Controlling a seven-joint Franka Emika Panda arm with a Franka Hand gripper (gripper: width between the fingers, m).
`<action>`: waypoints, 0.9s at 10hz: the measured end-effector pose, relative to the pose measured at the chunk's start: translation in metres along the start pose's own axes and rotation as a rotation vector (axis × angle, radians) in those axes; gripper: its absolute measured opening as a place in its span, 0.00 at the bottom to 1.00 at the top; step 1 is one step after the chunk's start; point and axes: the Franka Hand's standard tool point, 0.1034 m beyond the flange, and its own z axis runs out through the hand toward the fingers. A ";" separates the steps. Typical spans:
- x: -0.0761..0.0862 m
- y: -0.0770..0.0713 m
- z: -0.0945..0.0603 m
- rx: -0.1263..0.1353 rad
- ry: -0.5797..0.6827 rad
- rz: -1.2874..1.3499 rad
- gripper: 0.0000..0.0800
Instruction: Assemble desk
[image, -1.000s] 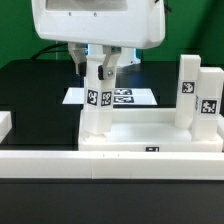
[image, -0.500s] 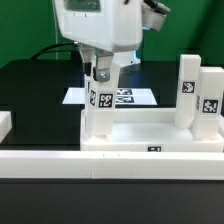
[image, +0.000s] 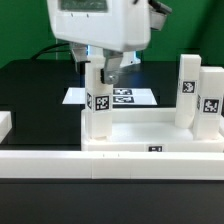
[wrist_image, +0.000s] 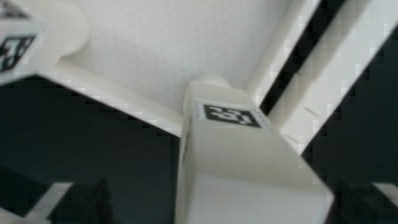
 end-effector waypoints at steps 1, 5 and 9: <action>-0.001 -0.001 0.000 0.001 0.000 -0.075 0.80; -0.004 -0.003 0.002 0.002 -0.001 -0.405 0.81; -0.008 -0.007 0.003 -0.010 0.004 -0.748 0.81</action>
Offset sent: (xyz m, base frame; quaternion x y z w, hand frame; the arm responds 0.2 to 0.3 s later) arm 0.0046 0.0052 -0.0017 0.0031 0.0014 -0.1623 0.9867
